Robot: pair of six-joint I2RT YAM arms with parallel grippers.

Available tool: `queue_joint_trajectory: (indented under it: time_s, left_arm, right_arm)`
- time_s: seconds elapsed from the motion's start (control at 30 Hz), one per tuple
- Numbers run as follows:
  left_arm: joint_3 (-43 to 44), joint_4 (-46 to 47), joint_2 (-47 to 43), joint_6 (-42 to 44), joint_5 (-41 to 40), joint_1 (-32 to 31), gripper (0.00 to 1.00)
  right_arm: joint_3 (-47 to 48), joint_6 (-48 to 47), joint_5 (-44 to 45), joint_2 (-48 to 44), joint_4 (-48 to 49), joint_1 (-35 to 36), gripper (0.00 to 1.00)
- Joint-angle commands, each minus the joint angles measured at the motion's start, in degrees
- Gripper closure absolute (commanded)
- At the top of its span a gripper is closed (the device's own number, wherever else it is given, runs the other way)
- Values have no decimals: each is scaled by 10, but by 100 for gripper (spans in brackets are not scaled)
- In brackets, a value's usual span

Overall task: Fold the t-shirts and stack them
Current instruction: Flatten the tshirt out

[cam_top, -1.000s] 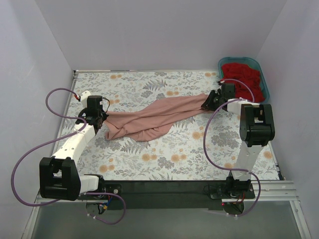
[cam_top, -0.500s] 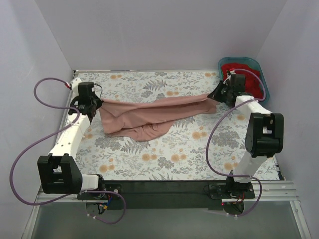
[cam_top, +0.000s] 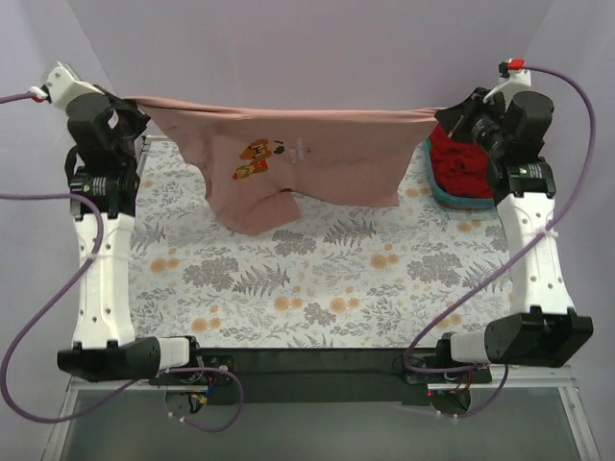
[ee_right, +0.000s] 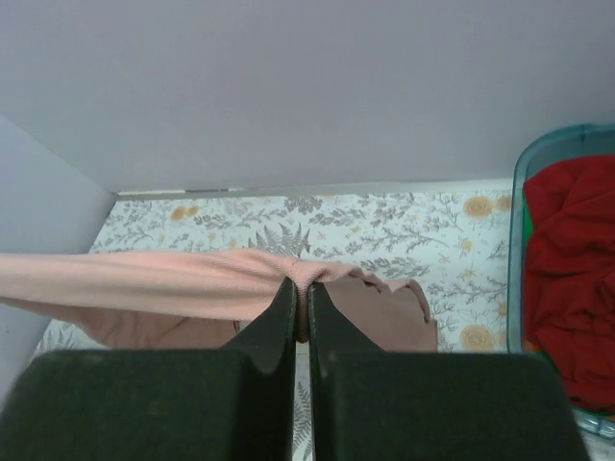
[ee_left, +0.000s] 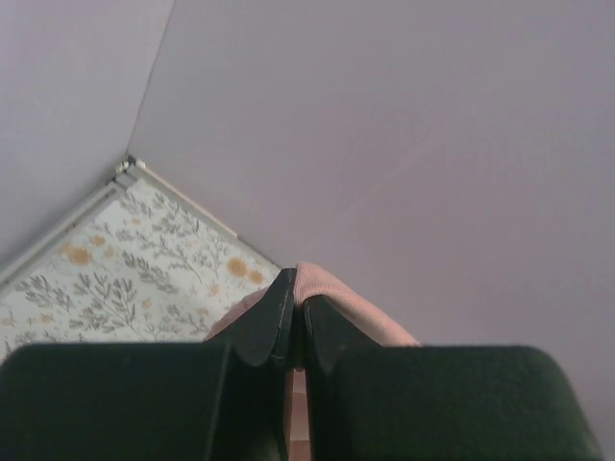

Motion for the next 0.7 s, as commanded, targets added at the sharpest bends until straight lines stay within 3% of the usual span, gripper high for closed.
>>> queue_joint_trajectory:
  time_s: [0.0,0.2,0.37,0.53,0.67]
  left_arm:
    - [32,0,-108,52,-65,13,100]
    - [101,-27,-175,115,-90,13,100]
    - [184,-37,-188,163,-86,2,100]
    - [183,-28,-170,172,-46,-9,100]
    - [112,-16,-139,155,14,-8,100]
  right_arm:
    - [13,-55,45,-89,-41,-14,99]
    - [44,-103,83,-197,-86,-15,99]
    - [99,-133,85,-221,-139,-15,99]
    - [105,-143,79,-220,-144,-14,99]
    - [79,-145,55,-189,-139,-15,99]
